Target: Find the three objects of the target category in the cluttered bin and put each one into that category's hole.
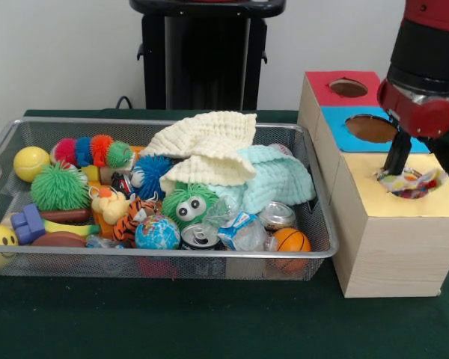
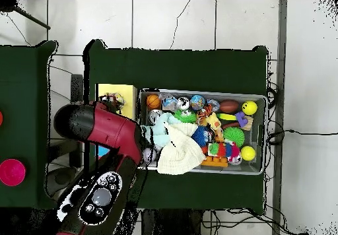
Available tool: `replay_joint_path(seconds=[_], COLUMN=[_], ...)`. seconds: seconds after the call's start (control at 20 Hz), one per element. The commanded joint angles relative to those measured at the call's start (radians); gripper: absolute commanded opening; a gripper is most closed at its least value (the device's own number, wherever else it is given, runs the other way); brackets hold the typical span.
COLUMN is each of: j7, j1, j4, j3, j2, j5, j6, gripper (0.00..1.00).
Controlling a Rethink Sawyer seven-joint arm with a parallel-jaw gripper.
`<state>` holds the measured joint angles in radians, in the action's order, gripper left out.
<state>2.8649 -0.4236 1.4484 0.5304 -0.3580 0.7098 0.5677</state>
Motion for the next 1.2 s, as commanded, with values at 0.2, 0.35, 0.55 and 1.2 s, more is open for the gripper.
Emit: replay_joint_path(seconds=[0.2, 0.35, 0.55, 1.2], j7=[0.148, 0.150, 0.124, 0.116], j1=[0.063, 0.066, 0.082, 0.096], j4=[-0.011, -0.024, -0.010, 0.015], j3=[0.059, 0.074, 0.061, -0.013], j2=[-0.096, -0.111, -0.119, -0.120], j5=[-0.117, -0.126, -0.134, -0.125], j6=[0.371, 0.388, 0.362, 0.298], gripper=[0.00, 0.00, 0.00, 1.00])
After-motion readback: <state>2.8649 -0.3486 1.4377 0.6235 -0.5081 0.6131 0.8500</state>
